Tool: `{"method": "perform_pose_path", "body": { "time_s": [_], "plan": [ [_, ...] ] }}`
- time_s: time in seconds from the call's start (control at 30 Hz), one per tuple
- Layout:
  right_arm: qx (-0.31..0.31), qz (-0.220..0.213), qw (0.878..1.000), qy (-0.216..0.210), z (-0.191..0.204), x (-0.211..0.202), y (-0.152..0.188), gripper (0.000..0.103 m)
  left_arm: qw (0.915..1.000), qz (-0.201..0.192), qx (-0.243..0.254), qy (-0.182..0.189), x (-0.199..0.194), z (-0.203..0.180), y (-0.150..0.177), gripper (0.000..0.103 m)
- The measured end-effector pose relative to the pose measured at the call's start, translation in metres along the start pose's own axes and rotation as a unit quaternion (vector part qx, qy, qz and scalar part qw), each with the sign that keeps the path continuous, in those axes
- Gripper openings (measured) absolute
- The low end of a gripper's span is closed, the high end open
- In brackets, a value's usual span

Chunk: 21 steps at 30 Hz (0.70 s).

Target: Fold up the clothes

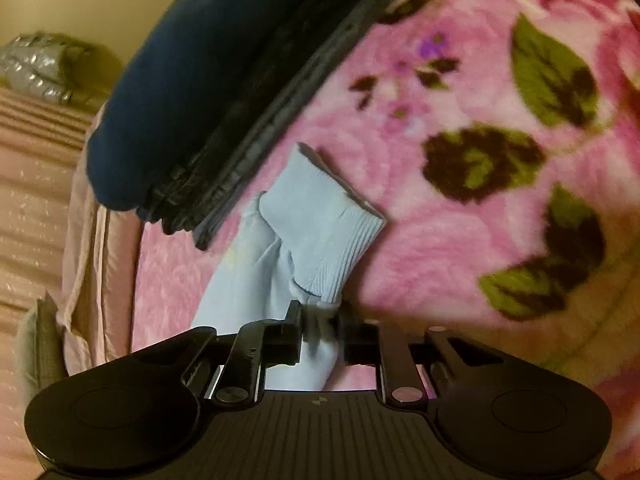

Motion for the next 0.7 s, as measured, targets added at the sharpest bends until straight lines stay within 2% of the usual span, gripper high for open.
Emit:
{"method": "perform_pose_path", "body": {
  "time_s": [0.07, 0.13, 0.2, 0.27, 0.33, 0.4, 0.47, 0.5, 0.53, 0.57, 0.6, 0.67, 0.7],
  "plan": [
    [-0.055, -0.008, 0.998, 0.019, 0.019, -0.002, 0.007, 0.013, 0.9999, -0.002, -0.014, 0.005, -0.004, 0.006, 0.001, 0.014],
    [-0.138, -0.022, 0.990, 0.031, 0.053, -0.007, 0.022, 0.012, 0.9996, -0.004, -0.027, 0.009, -0.008, 0.012, 0.002, 0.015],
    [-0.229, -0.032, 0.973, 0.012, 0.103, -0.015, 0.050, 0.012, 0.9990, -0.007, -0.041, 0.014, -0.012, 0.018, 0.003, 0.015],
    [-0.328, -0.033, 0.944, -0.022, 0.160, -0.024, 0.097, 0.012, 0.9981, -0.015, -0.058, 0.015, -0.019, 0.028, 0.004, 0.015],
    [-0.425, -0.024, 0.902, -0.075, 0.214, -0.039, 0.163, 0.012, 0.9968, -0.024, -0.074, 0.017, -0.026, 0.038, 0.004, 0.015],
    [-0.503, -0.003, 0.853, -0.137, 0.258, -0.059, 0.237, 0.012, 0.9953, -0.032, -0.089, 0.019, -0.033, 0.047, 0.003, 0.015],
    [-0.565, 0.040, 0.795, -0.215, 0.285, -0.087, 0.325, 0.012, 0.9936, -0.041, -0.104, 0.020, -0.040, 0.055, 0.002, 0.015],
    [-0.589, 0.066, 0.766, -0.250, 0.292, -0.100, 0.366, 0.016, 0.9927, -0.046, -0.110, 0.019, -0.044, 0.060, 0.001, 0.015],
    [-0.625, 0.104, 0.724, -0.274, 0.294, -0.111, 0.415, 0.051, 0.9918, -0.051, -0.116, 0.017, -0.048, 0.065, 0.001, 0.015],
    [-0.653, 0.123, 0.696, -0.274, 0.289, -0.118, 0.453, 0.076, 0.9910, -0.053, -0.123, 0.009, -0.050, 0.071, 0.001, 0.016],
    [-0.675, 0.132, 0.672, -0.274, 0.277, -0.121, 0.476, 0.094, 0.9904, -0.053, -0.127, 0.003, -0.052, 0.076, 0.002, 0.016],
    [-0.718, 0.149, 0.622, -0.274, 0.253, -0.128, 0.522, 0.094, 0.9892, -0.053, -0.136, -0.007, -0.055, 0.086, 0.003, 0.018],
    [-0.738, 0.157, 0.606, -0.252, 0.235, -0.122, 0.532, 0.094, 0.9894, -0.051, -0.136, -0.007, -0.056, 0.089, 0.004, 0.020]
  ]
}}
Point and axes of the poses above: each gripper's, at about its wrist camera, not at the fingertips, and x roughly the way its jaws point, z to its left, y to its underside, the point moved 7 cm from there along x, roughly the way its jaws point, and after that the axes turned 12 degrees about x, right-handed, at the moved point
